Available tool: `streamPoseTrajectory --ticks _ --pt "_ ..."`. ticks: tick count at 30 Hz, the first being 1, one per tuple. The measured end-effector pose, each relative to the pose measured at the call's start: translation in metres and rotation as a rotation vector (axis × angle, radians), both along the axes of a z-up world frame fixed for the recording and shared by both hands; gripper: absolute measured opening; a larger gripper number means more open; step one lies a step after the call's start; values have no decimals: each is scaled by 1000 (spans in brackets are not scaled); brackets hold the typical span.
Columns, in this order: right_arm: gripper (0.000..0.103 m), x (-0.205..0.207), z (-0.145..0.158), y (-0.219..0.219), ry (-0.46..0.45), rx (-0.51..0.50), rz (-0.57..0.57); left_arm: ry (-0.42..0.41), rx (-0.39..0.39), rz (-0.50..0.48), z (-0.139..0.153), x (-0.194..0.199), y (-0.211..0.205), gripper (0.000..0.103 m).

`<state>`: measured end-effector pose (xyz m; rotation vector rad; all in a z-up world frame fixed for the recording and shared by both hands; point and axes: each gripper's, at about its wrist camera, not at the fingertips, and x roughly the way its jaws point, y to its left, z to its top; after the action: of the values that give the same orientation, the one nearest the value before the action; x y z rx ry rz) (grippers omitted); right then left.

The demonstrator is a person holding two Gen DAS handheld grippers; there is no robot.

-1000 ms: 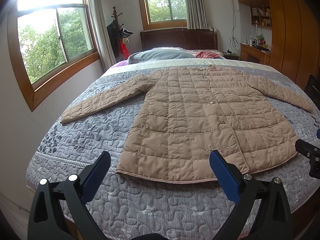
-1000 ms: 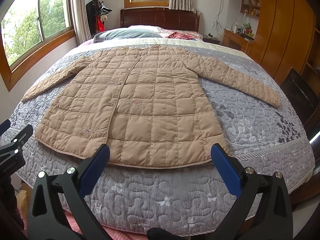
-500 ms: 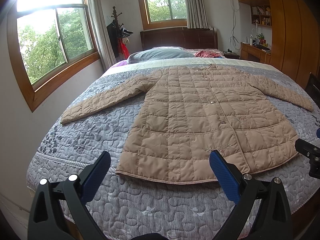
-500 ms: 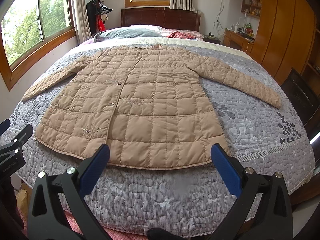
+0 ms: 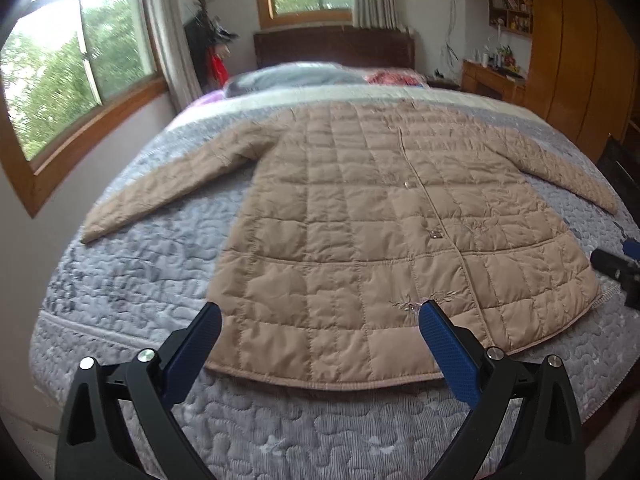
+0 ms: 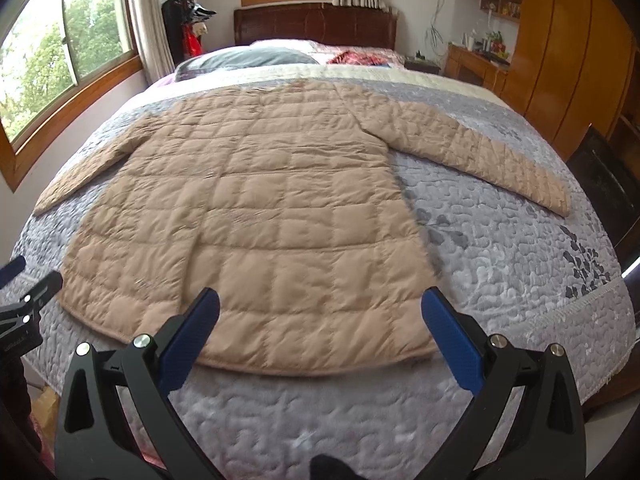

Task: Fold large clothes
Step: 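Grasp the coat sleeve cuff with the right gripper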

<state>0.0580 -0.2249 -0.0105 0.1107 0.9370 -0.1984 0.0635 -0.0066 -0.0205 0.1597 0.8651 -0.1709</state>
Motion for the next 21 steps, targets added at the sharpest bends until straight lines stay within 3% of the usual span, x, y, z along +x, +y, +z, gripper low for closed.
streamPoseTrajectory --ticks 7,11,14,18,21 --pt "100 48 -3 -116 28 183 -119 125 49 -142 -12 73 -46 97" --pt "100 54 -7 -203 -50 278 -269 198 59 -229 -9 123 -99 97" --pt "100 51 -15 -267 -87 342 -360 221 4 -281 -6 157 -135 97" --pt "100 49 -26 -335 -61 339 -453 249 -48 -318 -9 195 -181 97" --pt "100 50 -41 -388 -36 394 -486 282 -95 -366 -14 219 -217 93"
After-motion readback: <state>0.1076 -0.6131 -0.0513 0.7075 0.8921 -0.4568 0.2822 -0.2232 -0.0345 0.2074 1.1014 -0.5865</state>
